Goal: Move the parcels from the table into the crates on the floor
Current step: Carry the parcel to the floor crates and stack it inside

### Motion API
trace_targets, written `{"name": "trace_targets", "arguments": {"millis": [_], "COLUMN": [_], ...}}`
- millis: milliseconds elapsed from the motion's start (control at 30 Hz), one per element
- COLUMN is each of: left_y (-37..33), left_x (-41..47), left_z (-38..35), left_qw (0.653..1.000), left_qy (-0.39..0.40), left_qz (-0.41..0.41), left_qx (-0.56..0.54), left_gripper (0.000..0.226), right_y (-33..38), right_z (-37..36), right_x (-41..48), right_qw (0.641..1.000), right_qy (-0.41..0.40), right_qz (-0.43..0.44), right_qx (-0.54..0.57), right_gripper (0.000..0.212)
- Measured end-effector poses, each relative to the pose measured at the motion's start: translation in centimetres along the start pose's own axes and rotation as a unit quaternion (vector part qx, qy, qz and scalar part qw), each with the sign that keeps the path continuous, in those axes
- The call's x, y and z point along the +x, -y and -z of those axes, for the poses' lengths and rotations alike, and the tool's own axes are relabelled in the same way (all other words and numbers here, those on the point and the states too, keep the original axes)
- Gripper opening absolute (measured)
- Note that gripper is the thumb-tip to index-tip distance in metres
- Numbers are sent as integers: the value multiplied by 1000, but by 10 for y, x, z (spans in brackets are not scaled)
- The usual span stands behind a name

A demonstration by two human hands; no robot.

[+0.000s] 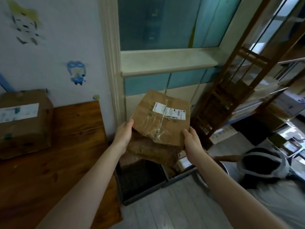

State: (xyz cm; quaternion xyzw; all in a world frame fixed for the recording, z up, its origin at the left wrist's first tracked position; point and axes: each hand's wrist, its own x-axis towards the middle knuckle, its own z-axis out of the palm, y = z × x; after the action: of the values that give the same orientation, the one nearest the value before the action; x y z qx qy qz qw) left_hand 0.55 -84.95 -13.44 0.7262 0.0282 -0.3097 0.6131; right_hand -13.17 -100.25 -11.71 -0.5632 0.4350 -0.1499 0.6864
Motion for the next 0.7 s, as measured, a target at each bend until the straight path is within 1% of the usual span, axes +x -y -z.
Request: {"name": "trace_targets", "arguments": {"millis": [200,233,300,533,633,700], "left_y": [19,23,31,51,61,70], "left_x": [28,37,53,114,133,146], "left_z": [-24,-26,-28,-41,-47,-52], "left_qw": [999,998,998,994,990,984], "left_qy": [-44,-51,-56,-85,-111,-137], "left_qz": [21,30,38,56,74,92], "left_qx": [8,11,18,34,51,62], "left_gripper": [47,46,46,43,49,54], "right_y": [-25,-31,-41,-64,-73,-86], "right_z": [7,7,6,-6,-12,-16], "right_x": [35,44,54,110,130,145], "right_qw": [999,998,996,985,983,982], "right_qy": [-2,-4,-4,-19,-32,-42], "right_qz": [-50,-65,-90,-161,-170,-182], "right_qx": [12,18,27,59,54,37], "right_gripper": [34,36,38,33,30,33]}}
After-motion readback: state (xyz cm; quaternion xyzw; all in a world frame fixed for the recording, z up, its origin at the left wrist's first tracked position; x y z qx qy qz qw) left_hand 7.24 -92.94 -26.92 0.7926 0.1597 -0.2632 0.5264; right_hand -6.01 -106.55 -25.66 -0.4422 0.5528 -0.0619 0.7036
